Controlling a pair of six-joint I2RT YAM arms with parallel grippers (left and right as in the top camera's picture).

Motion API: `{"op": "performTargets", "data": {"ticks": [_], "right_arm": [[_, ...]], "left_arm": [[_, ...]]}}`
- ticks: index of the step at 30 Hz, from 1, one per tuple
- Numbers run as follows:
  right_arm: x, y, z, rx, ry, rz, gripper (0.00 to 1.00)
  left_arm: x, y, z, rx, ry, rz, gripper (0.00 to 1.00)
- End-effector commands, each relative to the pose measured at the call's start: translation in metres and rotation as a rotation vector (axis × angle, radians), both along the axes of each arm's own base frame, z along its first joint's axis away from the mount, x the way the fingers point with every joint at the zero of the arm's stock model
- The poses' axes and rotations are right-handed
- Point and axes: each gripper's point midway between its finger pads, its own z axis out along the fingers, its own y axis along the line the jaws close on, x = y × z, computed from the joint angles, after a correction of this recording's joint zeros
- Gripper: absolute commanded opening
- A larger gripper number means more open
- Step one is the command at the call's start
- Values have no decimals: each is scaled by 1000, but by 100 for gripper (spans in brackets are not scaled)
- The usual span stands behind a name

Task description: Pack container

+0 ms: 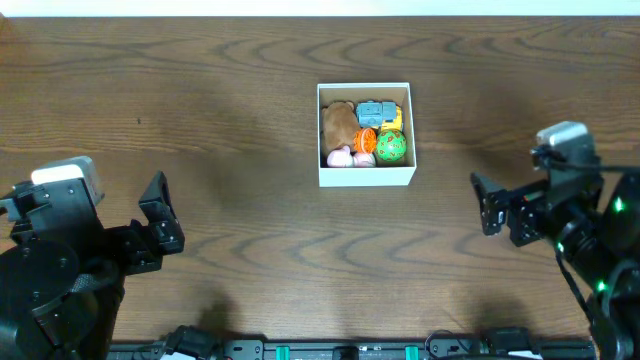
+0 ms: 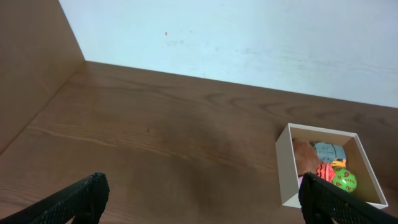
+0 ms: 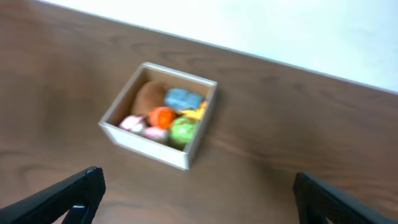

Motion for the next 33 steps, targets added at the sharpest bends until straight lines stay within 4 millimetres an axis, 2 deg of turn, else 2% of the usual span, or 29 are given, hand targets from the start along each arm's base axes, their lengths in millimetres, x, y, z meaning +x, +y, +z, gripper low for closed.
{"op": "performTargets", "data": {"ticks": [1, 4, 6, 14, 18, 23, 33], "right_arm": [[-12, -19, -3, -70, -83, -85, 99], [-21, -19, -21, -65, -144, -86, 99], [-26, -20, -40, -63, -153, -87, 99], [-41, -22, -141, -67, -91, -91, 99], [-43, -22, -176, -54, -65, -101, 99], [-46, -23, -201, -37, -61, -110, 99], [-45, -23, -233, -23, -10, -120, 99]], "left_arm": [[-1, 4, 1, -6, -4, 27, 98], [-1, 4, 1, -6, -4, 27, 98], [-1, 4, 1, -5, -4, 27, 98], [-1, 4, 1, -6, -4, 27, 98], [-1, 4, 1, -6, -4, 27, 98], [-1, 4, 1, -6, -4, 27, 98], [-1, 4, 1, -6, -4, 27, 98]]}}
